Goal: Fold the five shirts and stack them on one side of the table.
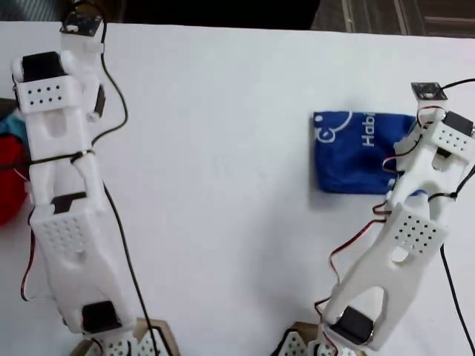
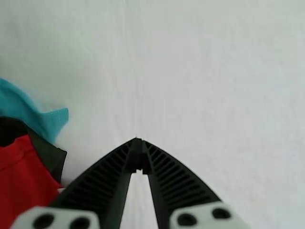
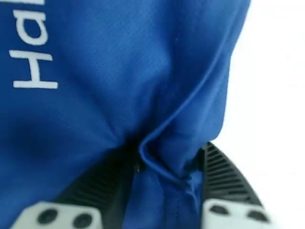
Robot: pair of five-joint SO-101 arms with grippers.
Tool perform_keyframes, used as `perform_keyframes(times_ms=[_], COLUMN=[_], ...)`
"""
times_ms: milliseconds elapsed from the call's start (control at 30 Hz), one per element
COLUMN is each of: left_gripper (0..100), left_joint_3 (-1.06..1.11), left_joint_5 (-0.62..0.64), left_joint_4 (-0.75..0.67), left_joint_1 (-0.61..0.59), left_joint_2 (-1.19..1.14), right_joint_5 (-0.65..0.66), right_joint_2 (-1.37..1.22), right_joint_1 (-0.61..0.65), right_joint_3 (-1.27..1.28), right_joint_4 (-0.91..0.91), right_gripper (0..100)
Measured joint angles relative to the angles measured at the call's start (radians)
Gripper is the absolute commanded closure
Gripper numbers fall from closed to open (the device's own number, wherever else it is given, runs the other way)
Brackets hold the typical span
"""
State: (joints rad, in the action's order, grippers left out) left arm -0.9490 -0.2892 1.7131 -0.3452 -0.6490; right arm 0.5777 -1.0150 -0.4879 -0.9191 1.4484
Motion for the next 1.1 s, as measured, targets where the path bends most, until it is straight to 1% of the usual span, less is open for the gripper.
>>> perform_keyframes(times_ms=[33, 67, 100, 200, 400, 467, 600, 800, 867, 1000, 1033, 1100], left_gripper=[97, 97, 97, 97, 97, 97, 97, 97, 97, 97, 97, 97], left_joint_3=[0.0, 0.0, 0.0, 0.0, 0.0, 0.0, 0.0, 0.0, 0.0, 0.0, 0.0, 0.0], left_joint_5=[0.0, 0.0, 0.0, 0.0, 0.0, 0.0, 0.0, 0.0, 0.0, 0.0, 0.0, 0.0], left_joint_4=[0.0, 0.0, 0.0, 0.0, 0.0, 0.0, 0.0, 0.0, 0.0, 0.0, 0.0, 0.0], left_joint_1=[0.0, 0.0, 0.0, 0.0, 0.0, 0.0, 0.0, 0.0, 0.0, 0.0, 0.0, 0.0], left_joint_2=[0.0, 0.0, 0.0, 0.0, 0.0, 0.0, 0.0, 0.0, 0.0, 0.0, 0.0, 0.0], right_joint_5=[0.0, 0.0, 0.0, 0.0, 0.104, 0.121, 0.127, 0.132, 0.132, 0.13, 0.13, 0.13], right_joint_2=[-0.002, -0.003, -0.006, -0.009, -0.011, -0.011, -0.011, -0.011, -0.011, -0.011, -0.011, -0.011], right_joint_1=[0.0, 0.0, -0.002, -0.015, -0.063, -0.081, -0.103, -0.103, -0.103, -0.103, -0.103, -0.104], right_joint_3=[-0.011, -0.021, -0.032, -0.064, -0.11, -0.112, -0.112, -0.112, -0.112, -0.112, -0.118, -0.143], right_joint_4=[0.0, 0.0, 0.0, 0.0, 0.0, 0.0, 0.0, -0.015, -0.015, -0.015, -0.015, -0.008], right_gripper=[96.4, 96.1, 97.8, 97.8, 97.9, 97.9, 97.9, 97.1, 91.2, 72.7, 70.4, 69.7])
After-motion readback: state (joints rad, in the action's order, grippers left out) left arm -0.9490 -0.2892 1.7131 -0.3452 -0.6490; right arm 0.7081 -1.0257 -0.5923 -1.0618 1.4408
